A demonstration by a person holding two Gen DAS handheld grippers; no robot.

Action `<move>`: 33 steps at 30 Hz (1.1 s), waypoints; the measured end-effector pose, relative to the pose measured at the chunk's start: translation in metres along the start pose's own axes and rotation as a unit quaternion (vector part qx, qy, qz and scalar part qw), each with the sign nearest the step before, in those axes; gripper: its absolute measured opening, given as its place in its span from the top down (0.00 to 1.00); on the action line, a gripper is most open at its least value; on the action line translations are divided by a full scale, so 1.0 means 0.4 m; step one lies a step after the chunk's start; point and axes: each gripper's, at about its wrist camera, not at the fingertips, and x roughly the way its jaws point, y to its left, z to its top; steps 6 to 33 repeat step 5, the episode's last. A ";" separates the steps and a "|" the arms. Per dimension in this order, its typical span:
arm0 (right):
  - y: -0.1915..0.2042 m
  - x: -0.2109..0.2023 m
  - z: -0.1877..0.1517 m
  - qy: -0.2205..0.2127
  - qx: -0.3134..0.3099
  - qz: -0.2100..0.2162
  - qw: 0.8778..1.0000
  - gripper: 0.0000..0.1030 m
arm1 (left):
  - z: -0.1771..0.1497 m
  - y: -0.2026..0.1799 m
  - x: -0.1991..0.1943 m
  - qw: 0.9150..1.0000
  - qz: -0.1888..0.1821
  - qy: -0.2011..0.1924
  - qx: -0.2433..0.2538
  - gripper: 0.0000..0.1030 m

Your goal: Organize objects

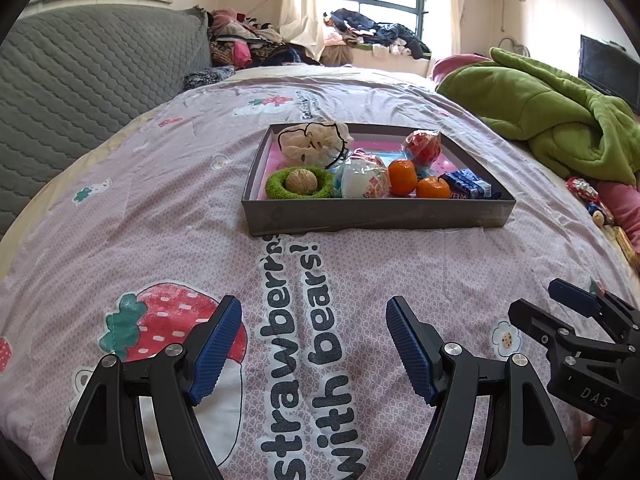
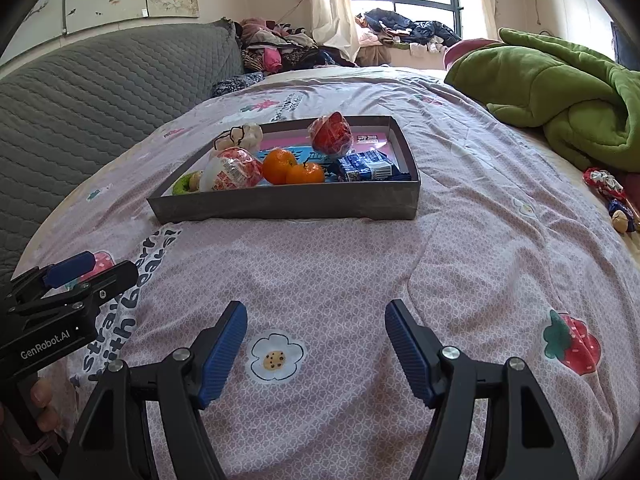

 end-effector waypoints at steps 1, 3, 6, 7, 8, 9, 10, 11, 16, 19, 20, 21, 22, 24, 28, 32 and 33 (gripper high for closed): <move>0.001 0.000 0.000 0.001 -0.001 0.001 1.000 0.31 | 0.000 0.000 -0.001 1.000 0.001 -0.001 0.000 0.26; 0.001 0.001 -0.002 0.002 -0.001 0.000 1.000 0.31 | 0.001 0.001 -0.001 1.000 0.003 -0.001 0.000 0.26; 0.002 0.002 -0.002 0.003 -0.002 0.000 1.000 0.31 | 0.002 0.002 0.000 1.000 0.003 0.000 -0.001 0.26; 0.002 0.002 -0.002 0.003 -0.002 0.000 1.000 0.31 | 0.002 0.002 0.000 1.000 0.003 0.000 -0.001 0.26; 0.002 0.002 -0.002 0.003 -0.002 0.000 1.000 0.31 | 0.002 0.002 0.000 1.000 0.003 0.000 -0.001 0.26; 0.002 0.002 -0.002 0.003 -0.002 0.000 1.000 0.31 | 0.002 0.002 0.000 1.000 0.003 0.000 -0.001 0.26; 0.002 0.002 -0.002 0.003 -0.002 0.000 1.000 0.31 | 0.002 0.002 0.000 1.000 0.003 0.000 -0.001 0.26; 0.002 0.002 -0.002 0.003 -0.002 0.000 1.000 0.31 | 0.002 0.002 0.000 1.000 0.003 0.000 -0.001 0.26; 0.002 0.002 -0.002 0.003 -0.002 0.000 1.000 0.31 | 0.002 0.002 0.000 1.000 0.003 0.000 -0.001 0.26; 0.002 0.002 -0.002 0.003 -0.002 0.000 1.000 0.31 | 0.002 0.002 0.000 1.000 0.003 0.000 -0.001 0.26; 0.002 0.002 -0.002 0.003 -0.002 0.000 1.000 0.31 | 0.002 0.002 0.000 1.000 0.003 0.000 -0.001 0.26; 0.002 0.002 -0.002 0.003 -0.002 0.000 1.000 0.31 | 0.002 0.002 0.000 1.000 0.003 0.000 -0.001 0.26; 0.002 0.002 -0.002 0.003 -0.002 0.000 1.000 0.31 | 0.002 0.002 0.000 1.000 0.003 0.000 -0.001 0.26; 0.002 0.002 -0.002 0.003 -0.002 0.000 1.000 0.31 | 0.002 0.002 0.000 1.000 0.003 0.000 -0.001 0.26; 0.002 0.002 -0.002 0.003 -0.002 0.000 1.000 0.31 | 0.002 0.002 0.000 1.000 0.003 0.000 -0.001 0.26; 0.002 0.002 -0.002 0.003 -0.002 0.000 1.000 0.31 | 0.002 0.002 0.000 1.000 0.003 0.000 -0.001 0.26; 0.002 0.002 -0.002 0.003 -0.002 0.000 1.000 0.31 | 0.002 0.002 0.000 1.000 0.003 0.000 -0.001 0.26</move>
